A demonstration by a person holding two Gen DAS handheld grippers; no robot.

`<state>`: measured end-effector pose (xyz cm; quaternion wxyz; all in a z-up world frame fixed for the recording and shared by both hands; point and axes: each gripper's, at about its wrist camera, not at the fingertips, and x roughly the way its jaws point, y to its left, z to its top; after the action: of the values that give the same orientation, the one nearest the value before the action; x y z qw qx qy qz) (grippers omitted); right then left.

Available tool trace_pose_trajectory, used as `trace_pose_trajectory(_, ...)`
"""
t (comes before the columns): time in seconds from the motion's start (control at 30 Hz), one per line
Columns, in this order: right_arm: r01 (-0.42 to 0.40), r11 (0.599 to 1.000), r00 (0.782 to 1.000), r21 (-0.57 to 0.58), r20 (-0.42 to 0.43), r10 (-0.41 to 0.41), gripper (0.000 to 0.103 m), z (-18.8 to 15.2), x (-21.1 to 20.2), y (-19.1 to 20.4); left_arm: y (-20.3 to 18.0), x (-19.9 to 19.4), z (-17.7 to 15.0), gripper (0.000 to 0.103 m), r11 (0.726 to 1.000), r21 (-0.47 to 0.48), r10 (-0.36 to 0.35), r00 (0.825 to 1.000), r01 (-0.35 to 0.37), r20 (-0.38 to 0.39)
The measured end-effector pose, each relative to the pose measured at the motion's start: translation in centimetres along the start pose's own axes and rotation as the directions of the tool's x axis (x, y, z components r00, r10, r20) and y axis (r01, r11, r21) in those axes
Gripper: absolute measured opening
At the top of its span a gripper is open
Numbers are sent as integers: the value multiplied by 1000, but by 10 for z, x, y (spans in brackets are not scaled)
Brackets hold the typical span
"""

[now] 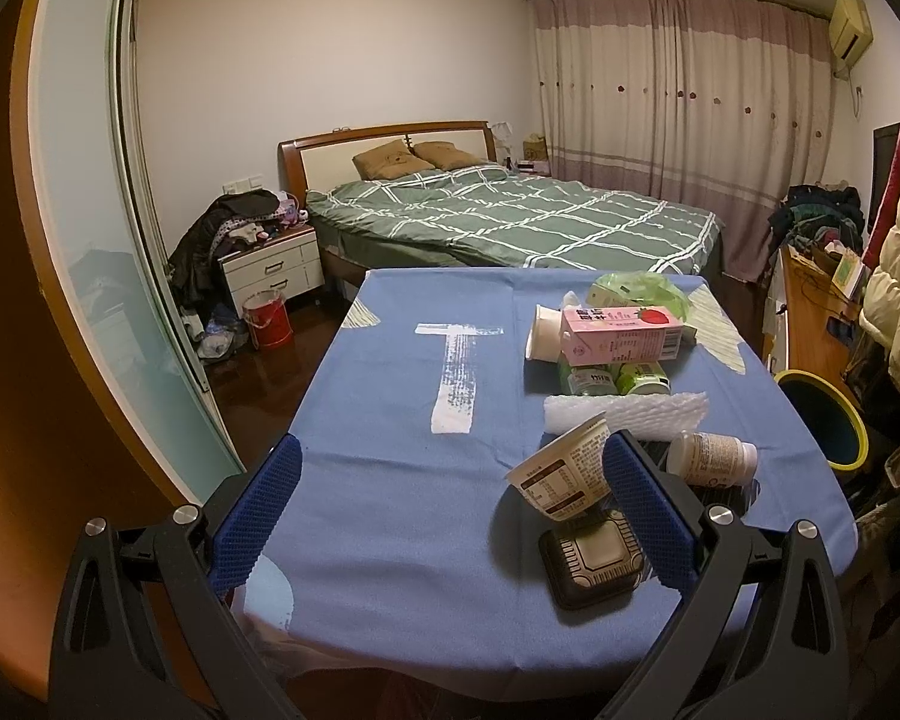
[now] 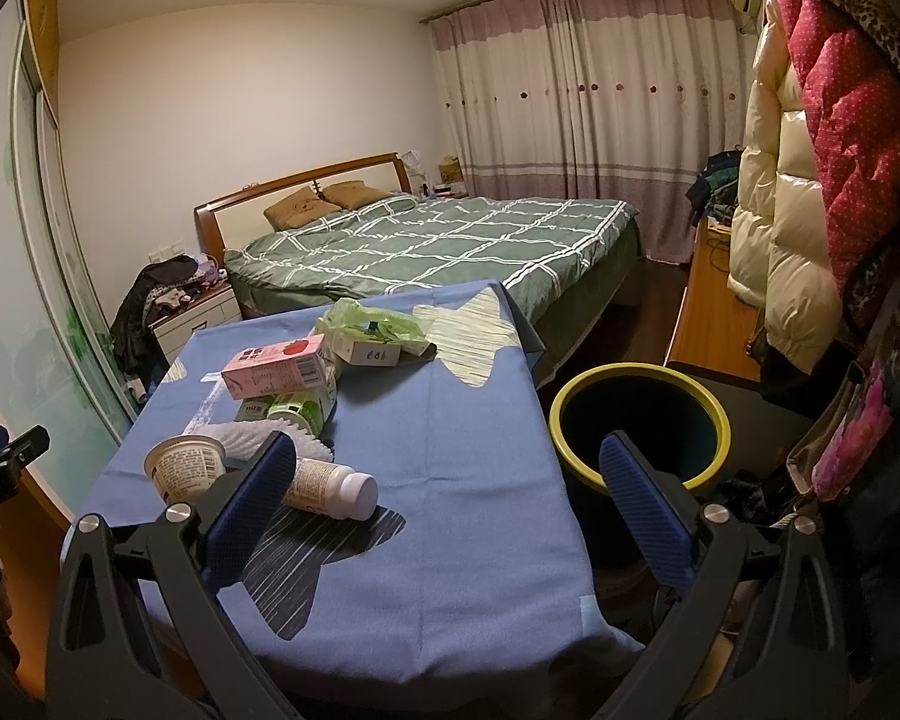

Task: Collect trash

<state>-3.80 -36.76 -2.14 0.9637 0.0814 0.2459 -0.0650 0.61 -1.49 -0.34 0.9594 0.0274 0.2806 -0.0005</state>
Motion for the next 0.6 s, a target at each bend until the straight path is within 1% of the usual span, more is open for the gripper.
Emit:
trace_pose_trajectory(0.27, 0, 1000, 1000, 0, -1, 0, 97, 0, -1, 0, -1, 3, 0, 99, 1000, 2, -1, 1000, 1, -5)
trace_pose_trajectory(0.6, -5, 1000, 1000, 6, -22, 5, 97, -1, 7, -1, -4, 10, 0, 99, 1000, 10, -1, 1000, 1, -18)
